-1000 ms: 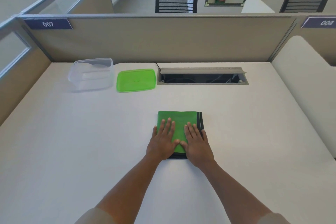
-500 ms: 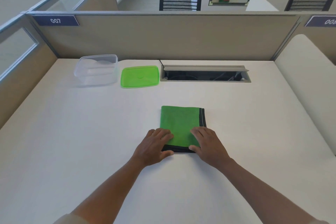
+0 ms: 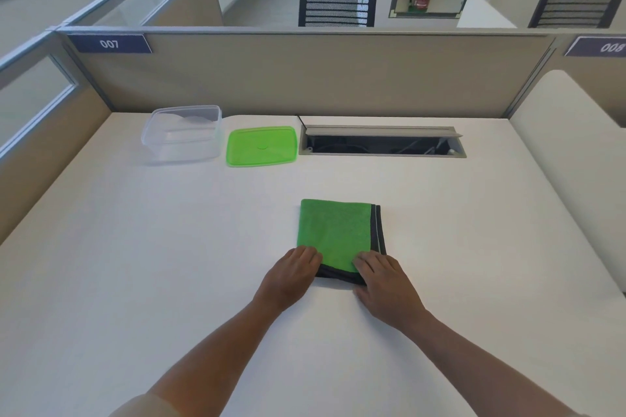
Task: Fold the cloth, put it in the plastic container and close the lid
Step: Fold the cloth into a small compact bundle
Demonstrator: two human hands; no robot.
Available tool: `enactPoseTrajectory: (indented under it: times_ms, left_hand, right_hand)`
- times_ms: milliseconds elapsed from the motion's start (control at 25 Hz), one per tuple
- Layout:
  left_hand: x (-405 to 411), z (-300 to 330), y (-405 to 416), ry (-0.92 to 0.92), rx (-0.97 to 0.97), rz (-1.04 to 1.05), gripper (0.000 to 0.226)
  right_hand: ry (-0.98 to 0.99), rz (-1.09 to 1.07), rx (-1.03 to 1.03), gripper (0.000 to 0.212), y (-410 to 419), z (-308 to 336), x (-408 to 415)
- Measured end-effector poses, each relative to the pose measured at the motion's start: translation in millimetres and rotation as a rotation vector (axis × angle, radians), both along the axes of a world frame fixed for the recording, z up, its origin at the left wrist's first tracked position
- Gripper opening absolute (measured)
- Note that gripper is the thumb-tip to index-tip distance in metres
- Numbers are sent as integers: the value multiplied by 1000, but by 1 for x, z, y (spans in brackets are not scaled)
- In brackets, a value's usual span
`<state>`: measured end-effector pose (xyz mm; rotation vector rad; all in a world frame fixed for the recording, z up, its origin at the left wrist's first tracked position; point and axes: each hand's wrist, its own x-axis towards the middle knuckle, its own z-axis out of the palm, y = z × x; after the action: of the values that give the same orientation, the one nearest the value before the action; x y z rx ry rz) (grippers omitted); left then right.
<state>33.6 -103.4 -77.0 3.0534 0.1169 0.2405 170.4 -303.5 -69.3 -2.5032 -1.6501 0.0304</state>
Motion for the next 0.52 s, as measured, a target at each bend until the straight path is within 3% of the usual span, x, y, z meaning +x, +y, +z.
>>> enactPoseTrajectory:
  times_ms: [120,320,520]
  left_hand:
    - [-1,2,2,10,-39,-14,19]
    - [-17,5,12,73,-59,-58,41]
    - [-11,7,1,30,17,-39,31]
  right_hand:
    - [-57,34,5,35,0,-6,2]
    - [-76,49,36,32,5,-4,6]
    - [-44,46,20,32,9,0,8]
